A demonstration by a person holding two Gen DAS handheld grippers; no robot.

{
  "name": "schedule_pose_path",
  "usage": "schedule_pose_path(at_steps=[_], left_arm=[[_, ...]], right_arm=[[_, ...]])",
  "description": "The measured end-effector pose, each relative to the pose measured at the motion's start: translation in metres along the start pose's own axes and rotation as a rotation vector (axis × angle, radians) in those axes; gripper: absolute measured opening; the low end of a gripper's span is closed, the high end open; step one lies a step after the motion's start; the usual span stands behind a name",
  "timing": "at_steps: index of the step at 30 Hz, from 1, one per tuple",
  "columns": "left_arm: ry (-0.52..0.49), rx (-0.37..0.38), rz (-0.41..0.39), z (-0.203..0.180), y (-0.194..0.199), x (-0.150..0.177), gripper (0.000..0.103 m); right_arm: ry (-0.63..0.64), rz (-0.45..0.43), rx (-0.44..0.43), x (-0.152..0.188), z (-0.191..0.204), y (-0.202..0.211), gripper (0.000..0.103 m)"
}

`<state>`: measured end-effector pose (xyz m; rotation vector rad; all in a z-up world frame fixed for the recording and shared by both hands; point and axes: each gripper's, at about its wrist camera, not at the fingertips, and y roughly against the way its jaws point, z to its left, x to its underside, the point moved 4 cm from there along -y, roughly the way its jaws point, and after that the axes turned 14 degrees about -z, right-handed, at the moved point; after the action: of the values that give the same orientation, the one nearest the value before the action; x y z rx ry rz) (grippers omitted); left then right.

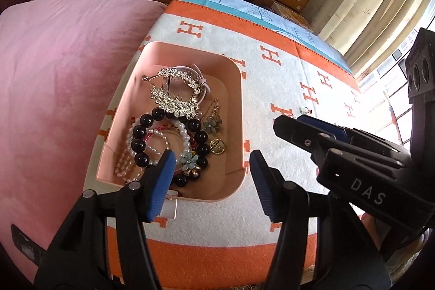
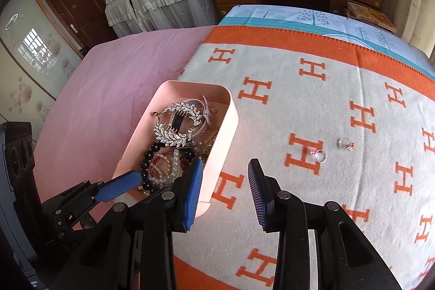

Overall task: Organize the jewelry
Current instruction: 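Withdraw both tools from the box toward the two rings on the blanket, then close the left tool on the silver ring with the pink stone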

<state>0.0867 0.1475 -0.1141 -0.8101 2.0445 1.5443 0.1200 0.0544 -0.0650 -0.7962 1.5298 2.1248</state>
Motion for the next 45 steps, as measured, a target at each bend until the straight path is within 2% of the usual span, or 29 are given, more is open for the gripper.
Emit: schedule_pose_path(at_steps=[7,17,22,29,37,45], left_arm=[[-0.052,0.026,-0.008,-0.023,0.008,0.008,0.054],[-0.147,0.055,-0.049,-0.066,0.023,0.019,0.054],[-0.179,0.053,-0.081,-0.086,0.028,0.022,0.054],[-0.249,0.036,-0.079,-0.112,0.023,0.025,0.054],[-0.243,0.061,-0.008,-0.127,-0.007,0.025,0.054],[-0.226,0.067,0.053,-0.14,-0.07,0.019,0.054]], right_arm=[[-0.036,-0.028,0.051,0.011,-0.024,0.023,0.036],[-0.067,-0.114,0.115,0.018,-0.059,0.062,0.036],[-0.085,-0.149,0.144,0.023,-0.078,0.077,0.036],[-0.129,-0.169,0.177,0.027,-0.11,0.087,0.036],[-0.178,-0.169,0.213,0.031,-0.156,0.086,0.036],[-0.149,-0.131,0.206,0.041,-0.183,0.068,0.036]])
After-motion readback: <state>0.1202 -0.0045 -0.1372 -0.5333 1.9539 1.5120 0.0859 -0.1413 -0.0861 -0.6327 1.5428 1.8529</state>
